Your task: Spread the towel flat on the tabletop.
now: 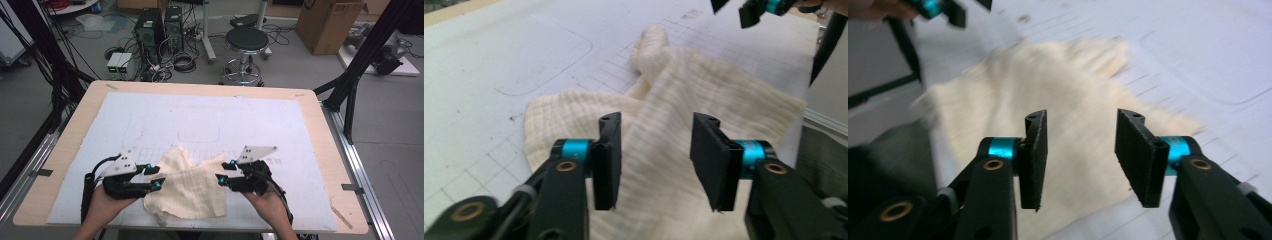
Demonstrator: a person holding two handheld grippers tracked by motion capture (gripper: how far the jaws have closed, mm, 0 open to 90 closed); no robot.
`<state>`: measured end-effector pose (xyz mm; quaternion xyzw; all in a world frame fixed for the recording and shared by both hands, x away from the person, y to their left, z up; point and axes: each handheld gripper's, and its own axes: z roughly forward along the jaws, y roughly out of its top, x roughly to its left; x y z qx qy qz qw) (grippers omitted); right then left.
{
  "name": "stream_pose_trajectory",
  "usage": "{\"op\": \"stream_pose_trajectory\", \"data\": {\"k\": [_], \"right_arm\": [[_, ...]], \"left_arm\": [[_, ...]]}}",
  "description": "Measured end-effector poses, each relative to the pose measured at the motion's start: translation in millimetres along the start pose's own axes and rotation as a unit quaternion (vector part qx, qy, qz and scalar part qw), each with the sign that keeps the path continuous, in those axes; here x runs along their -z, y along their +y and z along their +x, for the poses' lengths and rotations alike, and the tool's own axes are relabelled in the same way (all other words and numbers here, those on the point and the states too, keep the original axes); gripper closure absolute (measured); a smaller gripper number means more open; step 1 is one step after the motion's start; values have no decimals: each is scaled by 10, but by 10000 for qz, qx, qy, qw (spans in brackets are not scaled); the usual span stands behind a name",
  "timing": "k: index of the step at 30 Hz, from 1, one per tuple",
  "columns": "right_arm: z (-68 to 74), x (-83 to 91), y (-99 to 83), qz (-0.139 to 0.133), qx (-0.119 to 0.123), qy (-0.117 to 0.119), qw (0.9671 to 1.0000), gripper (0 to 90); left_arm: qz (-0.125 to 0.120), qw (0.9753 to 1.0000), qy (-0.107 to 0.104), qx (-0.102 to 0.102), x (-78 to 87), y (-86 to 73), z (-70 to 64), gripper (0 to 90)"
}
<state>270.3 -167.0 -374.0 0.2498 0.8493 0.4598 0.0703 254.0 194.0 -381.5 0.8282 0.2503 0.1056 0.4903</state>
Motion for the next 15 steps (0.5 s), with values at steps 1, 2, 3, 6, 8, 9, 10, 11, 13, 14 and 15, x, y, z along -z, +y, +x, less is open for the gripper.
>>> {"op": "stream_pose_trajectory", "data": {"k": [1,2,3,6,8,9,10,11,13,14,15], "right_arm": [[-83,-31,13,-39,-74,-23,10000,532],[-182,-73,27,-51,-133,-54,9999,515],[-234,-96,32,-45,-166,-84,9998,506],[-423,-202,28,-34,-259,-86,9996,477],[-510,-300,14,65,-211,-142,9997,461],[-548,-346,8,129,-215,-121,9996,452],[-577,-386,1,160,-271,-87,9995,449],[-605,-426,-2,132,-289,-24,9995,449],[-628,-475,-5,126,-310,20,9994,489],[-635,-493,-13,163,-341,63,9993,550],[-648,-513,-22,214,-346,100,9991,616]], "left_arm": [[-24,10000,-1,27,-50,12,50,531],[-7,10000,18,-4,-72,16,74,501],[-3,10000,57,-41,-103,14,102,476],[55,9999,47,-108,-159,0,153,417],[82,9999,-2,-63,-198,-12,172,385],[117,9999,-18,-78,-213,-19,179,375],[168,9998,-4,-97,-231,-27,181,375],[184,9998,24,-88,-254,-35,178,375],[281,9996,46,-83,-294,-60,184,390],[326,9994,39,-80,-315,-74,186,420],[365,9993,34,-63,-329,-86,184,473]]}}
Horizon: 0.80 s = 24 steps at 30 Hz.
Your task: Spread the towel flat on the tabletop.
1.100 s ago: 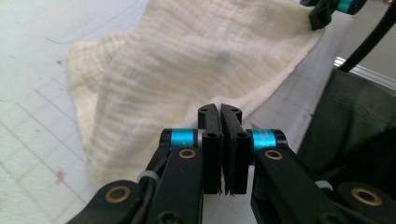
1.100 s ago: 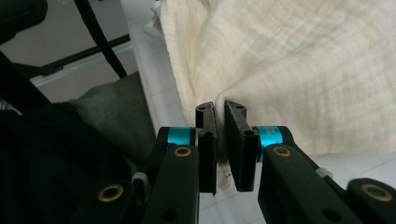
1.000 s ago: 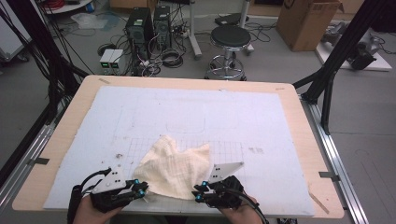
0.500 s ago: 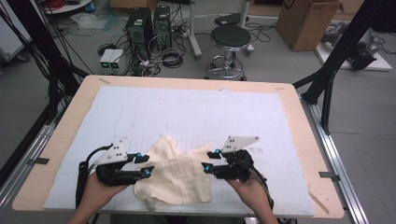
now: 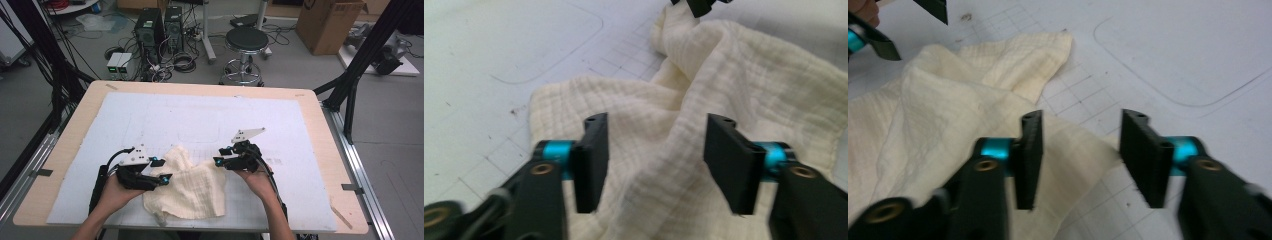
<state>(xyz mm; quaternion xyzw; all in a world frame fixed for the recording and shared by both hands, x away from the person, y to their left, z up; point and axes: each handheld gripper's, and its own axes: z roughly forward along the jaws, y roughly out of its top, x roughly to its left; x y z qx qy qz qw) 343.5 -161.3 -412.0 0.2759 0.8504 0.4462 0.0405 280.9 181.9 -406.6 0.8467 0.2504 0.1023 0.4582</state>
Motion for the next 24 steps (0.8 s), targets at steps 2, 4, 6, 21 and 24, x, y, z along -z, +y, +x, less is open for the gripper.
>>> {"op": "stream_pose_trajectory", "data": {"k": [2,4,6,21,24], "right_arm": [[-12,-18,-17,177,-60,7,9998,767],[-13,-5,-34,296,-212,162,9992,859],[18,30,-33,393,-166,156,9990,895],[25,149,-28,232,-303,-100,9992,449],[-66,36,-44,270,-515,-28,9983,426]], "left_arm": [[107,9999,-27,-29,-34,-25,5,601],[184,9998,-40,-70,-63,-54,-4,730],[205,9997,-111,-54,-67,-80,-13,819],[101,9997,-183,-93,47,-153,-81,868],[108,9997,-195,-71,39,-160,-74,863]]}}
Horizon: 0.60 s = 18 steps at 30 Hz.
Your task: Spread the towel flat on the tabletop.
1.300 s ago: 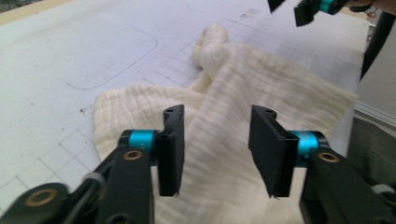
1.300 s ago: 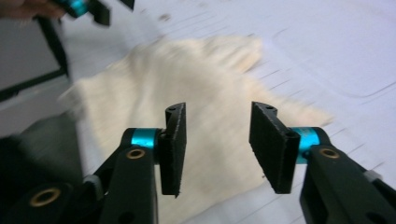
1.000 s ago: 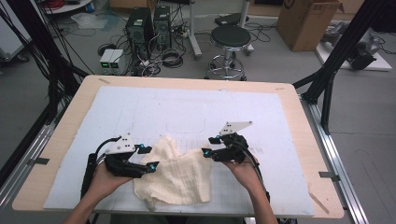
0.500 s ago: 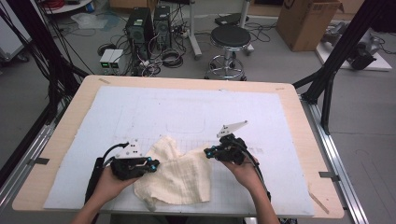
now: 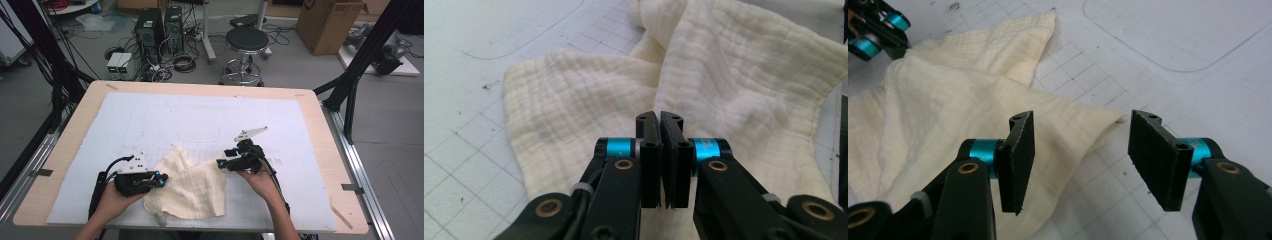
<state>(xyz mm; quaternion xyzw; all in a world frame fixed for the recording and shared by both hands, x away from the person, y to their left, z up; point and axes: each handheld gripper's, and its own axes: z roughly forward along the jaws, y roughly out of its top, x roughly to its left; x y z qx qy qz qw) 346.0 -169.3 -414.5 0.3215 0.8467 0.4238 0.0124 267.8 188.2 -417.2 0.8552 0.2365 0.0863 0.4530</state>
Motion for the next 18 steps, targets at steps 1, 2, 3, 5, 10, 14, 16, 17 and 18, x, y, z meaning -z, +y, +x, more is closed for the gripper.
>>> {"op": "stream_pose_trajectory", "data": {"k": [1,2,3,5,10,14,16,17,18], "right_arm": [[-21,-36,-2,19,-76,49,10000,433],[-34,-65,-4,51,-142,115,9998,460],[-43,-95,-5,41,-141,192,9997,507],[-33,-122,-8,136,-47,199,9997,699],[80,-26,9,288,248,148,9992,874],[220,171,-19,301,418,77,9986,876],[327,299,-87,333,480,29,9983,875],[372,341,-121,301,494,34,9983,875],[429,392,-174,254,512,89,9983,875]], "left_arm": [[4,10000,-19,2,-4,-3,2,860],[7,10000,-23,12,-6,-6,1,859],[5,10000,-21,11,-7,-8,0,857],[2,10000,-13,1,-4,-10,-1,857],[-84,10000,-30,-14,26,-17,-55,857],[-255,9997,-46,-28,97,-16,-138,858],[-330,9994,-105,-5,137,-9,-154,858],[-359,9993,-130,17,155,-8,-163,857],[-377,9992,-147,19,168,-7,-168,854]]}}
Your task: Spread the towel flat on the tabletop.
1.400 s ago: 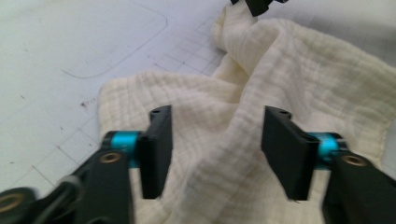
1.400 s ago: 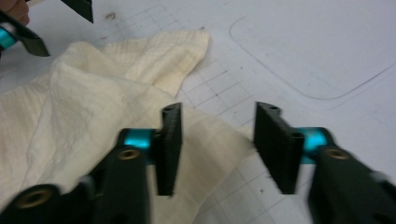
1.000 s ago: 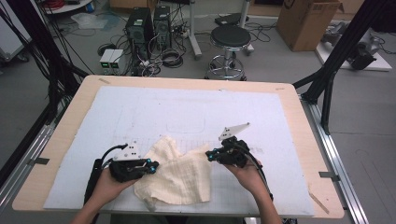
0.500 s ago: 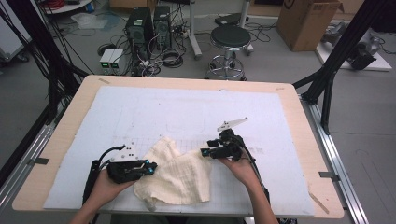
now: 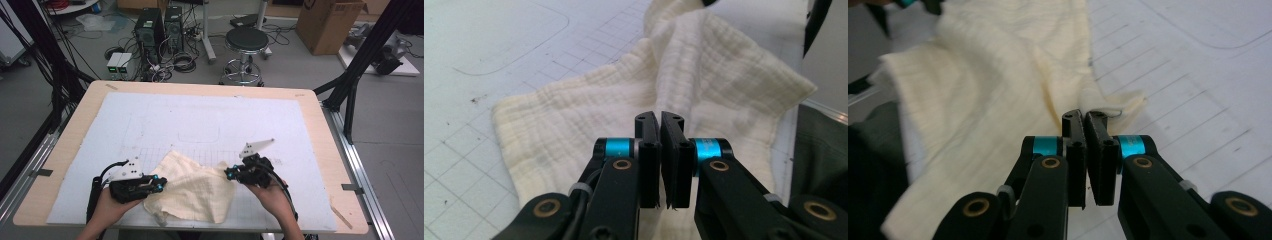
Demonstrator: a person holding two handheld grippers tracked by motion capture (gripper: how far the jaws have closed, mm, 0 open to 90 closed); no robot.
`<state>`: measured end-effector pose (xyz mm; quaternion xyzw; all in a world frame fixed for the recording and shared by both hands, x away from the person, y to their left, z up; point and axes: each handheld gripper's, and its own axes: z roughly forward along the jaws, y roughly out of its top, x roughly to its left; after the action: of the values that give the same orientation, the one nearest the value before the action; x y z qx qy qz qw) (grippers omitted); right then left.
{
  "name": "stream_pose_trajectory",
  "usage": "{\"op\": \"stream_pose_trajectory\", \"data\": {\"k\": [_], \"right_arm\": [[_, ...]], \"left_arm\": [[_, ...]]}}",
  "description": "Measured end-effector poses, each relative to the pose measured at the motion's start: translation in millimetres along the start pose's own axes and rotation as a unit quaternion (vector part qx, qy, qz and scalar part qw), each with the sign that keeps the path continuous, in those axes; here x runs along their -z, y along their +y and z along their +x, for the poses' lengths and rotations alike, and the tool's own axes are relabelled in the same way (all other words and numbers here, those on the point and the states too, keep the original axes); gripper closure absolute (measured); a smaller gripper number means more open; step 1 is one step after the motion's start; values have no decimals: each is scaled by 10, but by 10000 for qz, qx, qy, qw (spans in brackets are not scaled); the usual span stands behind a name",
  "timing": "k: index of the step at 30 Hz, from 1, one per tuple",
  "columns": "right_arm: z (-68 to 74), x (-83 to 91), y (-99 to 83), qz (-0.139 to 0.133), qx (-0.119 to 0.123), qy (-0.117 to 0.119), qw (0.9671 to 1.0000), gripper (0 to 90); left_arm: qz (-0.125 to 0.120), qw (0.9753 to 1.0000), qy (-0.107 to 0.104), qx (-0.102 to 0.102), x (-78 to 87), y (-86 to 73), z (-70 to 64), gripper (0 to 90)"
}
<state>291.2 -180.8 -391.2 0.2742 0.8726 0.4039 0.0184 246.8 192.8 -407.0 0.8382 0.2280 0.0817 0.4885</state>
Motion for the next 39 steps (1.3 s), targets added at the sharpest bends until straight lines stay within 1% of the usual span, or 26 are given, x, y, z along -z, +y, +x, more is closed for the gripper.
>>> {"op": "stream_pose_trajectory", "data": {"k": [1,2,3,5,7,9,11,13,15,16,17,19,20,21,22,23,24,26,27,28,29,32,34,35,37,39], "right_arm": [[66,31,-55,-8,-8,43,10000,875],[138,42,-129,58,41,40,10000,875],[169,39,-174,114,70,36,9999,874],[219,33,-272,197,48,94,9998,861],[230,55,-330,258,-7,60,9996,781],[225,109,-344,224,-21,20,9997,725],[204,210,-319,16,-89,41,10000,671],[178,286,-261,-157,-100,39,9998,639],[133,345,-157,-354,-31,-76,9993,611],[110,355,-107,-410,-66,-113,9991,609],[72,345,-57,-457,-30,-138,9989,608],[-16,274,29,-479,-60,-266,9985,603],[-73,214,64,-446,-116,-256,9986,595],[-112,166,86,-372,-146,-285,9988,593],[-173,71,112,-266,-149,-360,9989,591],[-224,-2,126,-177,-177,-371,9990,583],[-251,-53,132,-119,-235,-376,9989,577],[-326,-196,137,48,-278,-360,9990,576],[-344,-237,135,125,-293,-338,9989,576],[-365,-291,131,216,-306,-304,9988,576],[-384,-350,127,337,-319,-304,9985,579],[-409,-431,113,553,-334,-192,9977,692],[-408,-451,107,654,-262,-166,9974,795],[-397,-451,106,678,-260,-144,9973,827],[-375,-433,112,684,-199,-199,9973,849],[-345,-372,121,559,-154,-266,9980,853]], "left_arm": [[-19,10000,-34,39,5,-1,-7,848],[-12,10000,-47,34,7,0,-8,831],[22,10000,-72,49,6,4,-4,802],[-7,9999,-108,111,4,15,11,751],[-119,9997,-62,196,18,45,36,682],[-168,9996,7,226,31,80,74,644],[-183,9994,149,265,31,130,135,604],[-226,9990,260,301,10,179,211,595],[-170,9982,500,276,-50,224,294,586],[-125,9980,547,288,-85,236,340,583],[-102,9977,597,293,-123,244,381,583],[-62,9969,700,366,-200,239,459,598],[-36,9966,726,397,-229,233,486,599],[19,9961,764,450,-280,218,522,599],[88,9956,800,469,-315,204,548,599],[138,9954,816,478,-339,194,565,599],[231,9952,823,472,-373,179,589,598],[314,9947,848,496,-417,162,608,582],[422,9945,821,491,-434,154,625,574],[502,9940,812,542,-468,142,633,566],[622,9934,815,504,-485,133,643,561],[901,9910,876,452,-545,99,645,585],[1099,9887,961,349,-588,77,627,661],[1066,9883,1057,253,-594,75,607,706],[1085,9878,1101,200,-599,82,591,823],[1090,9871,1159,165,-599,83,578,874]]}}
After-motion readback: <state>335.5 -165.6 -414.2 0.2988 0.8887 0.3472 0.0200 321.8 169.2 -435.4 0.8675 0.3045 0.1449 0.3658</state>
